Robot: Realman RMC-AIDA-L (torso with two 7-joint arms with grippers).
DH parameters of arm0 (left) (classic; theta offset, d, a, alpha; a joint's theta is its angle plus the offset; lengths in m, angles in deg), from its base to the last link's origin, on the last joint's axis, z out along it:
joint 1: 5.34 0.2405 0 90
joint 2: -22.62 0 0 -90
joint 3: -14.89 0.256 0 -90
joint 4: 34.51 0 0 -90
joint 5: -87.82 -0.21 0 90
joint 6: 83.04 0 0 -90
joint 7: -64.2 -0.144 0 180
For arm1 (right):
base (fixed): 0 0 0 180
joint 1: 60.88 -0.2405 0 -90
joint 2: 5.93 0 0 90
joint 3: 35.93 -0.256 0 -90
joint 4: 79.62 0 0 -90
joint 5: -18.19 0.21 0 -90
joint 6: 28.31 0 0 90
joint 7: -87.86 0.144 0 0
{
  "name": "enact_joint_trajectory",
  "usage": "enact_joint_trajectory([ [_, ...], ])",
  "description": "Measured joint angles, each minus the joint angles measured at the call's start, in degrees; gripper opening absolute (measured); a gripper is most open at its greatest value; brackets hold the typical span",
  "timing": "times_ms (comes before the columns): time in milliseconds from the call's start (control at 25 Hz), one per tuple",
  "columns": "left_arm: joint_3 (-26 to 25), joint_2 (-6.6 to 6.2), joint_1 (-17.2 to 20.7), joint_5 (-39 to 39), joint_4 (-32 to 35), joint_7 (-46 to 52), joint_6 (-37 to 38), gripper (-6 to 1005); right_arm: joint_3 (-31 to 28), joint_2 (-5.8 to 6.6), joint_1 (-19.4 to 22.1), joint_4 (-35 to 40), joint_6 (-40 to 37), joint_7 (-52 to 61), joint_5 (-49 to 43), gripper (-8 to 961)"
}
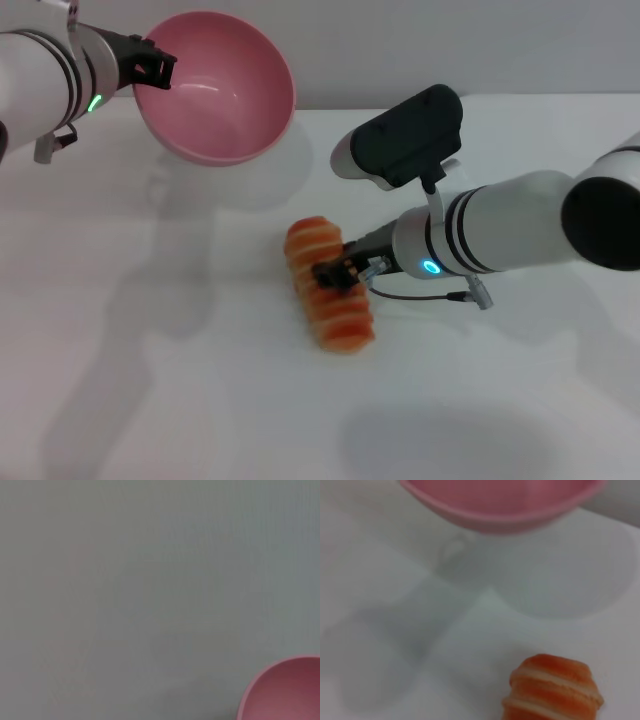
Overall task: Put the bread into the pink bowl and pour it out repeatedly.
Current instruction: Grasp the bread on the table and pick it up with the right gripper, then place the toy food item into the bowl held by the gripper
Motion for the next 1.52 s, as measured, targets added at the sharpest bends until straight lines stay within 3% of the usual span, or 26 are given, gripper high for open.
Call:
enact_joint_trajectory([
  [40, 0.0, 0.0, -0.05, 0.05, -0.04, -0.01, -0.15, 40, -1.41, 0.05, 3.37, 6.35, 2.66, 0.01, -2.99, 491],
  [80, 0.0, 0.0, -0.1, 0.12, -0.08, -0.01, -0.37, 40, -1.41, 0.05, 3.37, 6.35, 2.66, 0.01, -2.99, 484],
  [320, 0.63, 0.16, -0.41, 0.43, -0.08, -0.01, -1.54, 40, -4.96, -0.2, 12.77, 25.85, 11.93, 0.78, -11.01, 445],
  [840, 1.7, 0.2, -0.21, 0.83, -1.16, 0.36, -4.12, 40, -4.6, -0.69, 19.8, 47.98, 23.54, 2.49, -20.09, 346],
  [1160, 9.16, 0.38, 1.04, 5.93, 0.43, 0.88, -6.16, 40, -5.16, -0.4, 18.13, 51.44, 24.28, 3.43, -26.66, 279],
  [1520, 13.02, 0.44, 0.95, 8.37, 3.08, 1.63, -6.13, 40, -4.53, -0.32, 16.52, 46.89, 20.34, 3.29, -28.17, 201],
])
